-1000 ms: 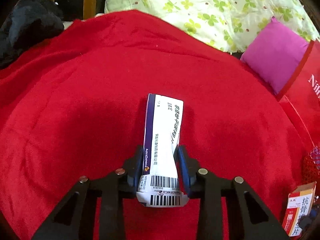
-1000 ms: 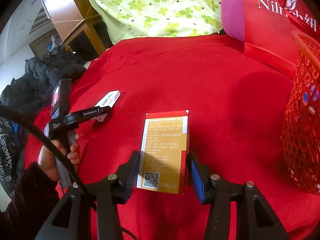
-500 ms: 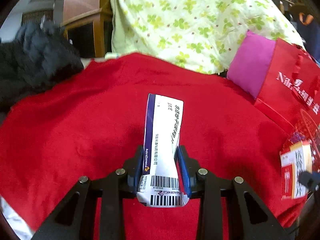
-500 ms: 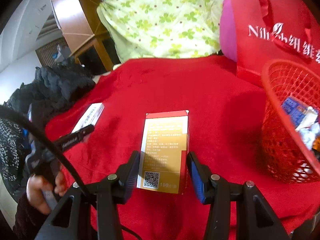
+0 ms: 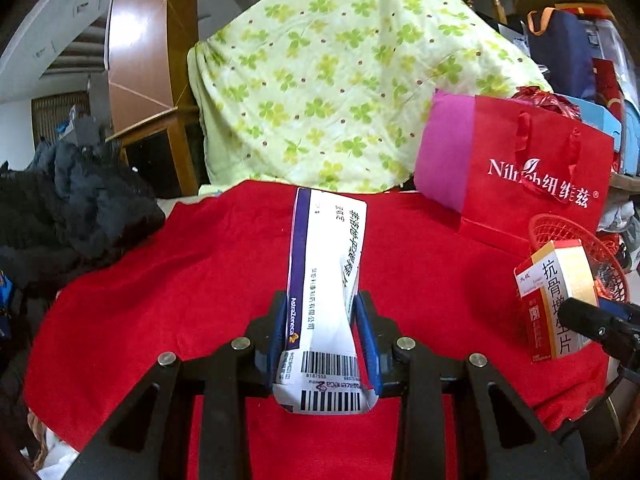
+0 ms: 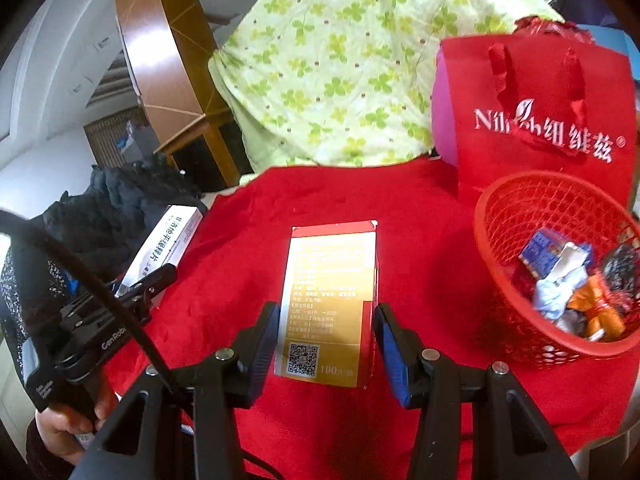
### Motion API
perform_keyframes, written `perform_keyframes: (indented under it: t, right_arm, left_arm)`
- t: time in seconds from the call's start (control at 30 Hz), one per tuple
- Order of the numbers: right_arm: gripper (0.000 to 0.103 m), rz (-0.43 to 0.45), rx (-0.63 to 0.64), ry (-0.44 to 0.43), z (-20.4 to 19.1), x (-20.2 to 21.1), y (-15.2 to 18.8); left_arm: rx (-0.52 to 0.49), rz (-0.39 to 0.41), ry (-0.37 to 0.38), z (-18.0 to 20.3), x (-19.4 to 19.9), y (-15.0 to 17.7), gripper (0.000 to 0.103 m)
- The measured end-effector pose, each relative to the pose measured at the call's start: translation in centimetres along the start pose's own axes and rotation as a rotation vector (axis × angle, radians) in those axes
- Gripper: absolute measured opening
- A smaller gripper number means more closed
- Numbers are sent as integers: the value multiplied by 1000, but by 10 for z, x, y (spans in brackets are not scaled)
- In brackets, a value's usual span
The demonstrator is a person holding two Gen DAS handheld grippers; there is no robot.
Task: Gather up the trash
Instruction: 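Lift and carry the white box and orange box toward the red mesh basket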
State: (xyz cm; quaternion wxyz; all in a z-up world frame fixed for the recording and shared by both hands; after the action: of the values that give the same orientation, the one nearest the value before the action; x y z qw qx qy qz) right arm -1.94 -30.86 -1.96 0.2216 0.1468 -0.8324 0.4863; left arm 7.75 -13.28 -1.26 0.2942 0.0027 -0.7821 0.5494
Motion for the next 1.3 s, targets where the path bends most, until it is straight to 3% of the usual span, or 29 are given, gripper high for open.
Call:
perform_keyframes:
  t: [0.43, 1.3]
  right_arm:
    - [51, 105, -28, -22, 12, 36, -14]
    - [51, 203, -117, 14, 61, 70, -29]
  left_arm:
    - [-45, 57, -13, 19, 22, -12, 35]
    - [-88, 40, 38, 59, 18, -19, 35]
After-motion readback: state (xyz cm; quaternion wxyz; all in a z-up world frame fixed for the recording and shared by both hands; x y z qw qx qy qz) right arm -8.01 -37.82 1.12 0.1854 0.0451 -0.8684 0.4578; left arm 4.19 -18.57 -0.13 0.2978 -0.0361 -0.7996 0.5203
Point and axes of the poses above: each gripper's, at about its wrist camera, not at the fingertips, and x roughly against the way its jaws point, z to its right, y to its underside, the point moved 2 cm from there along -x, roughly the way its jaws point, and after that the axes turned 8 degrees about -x, right-handed, at the moved point
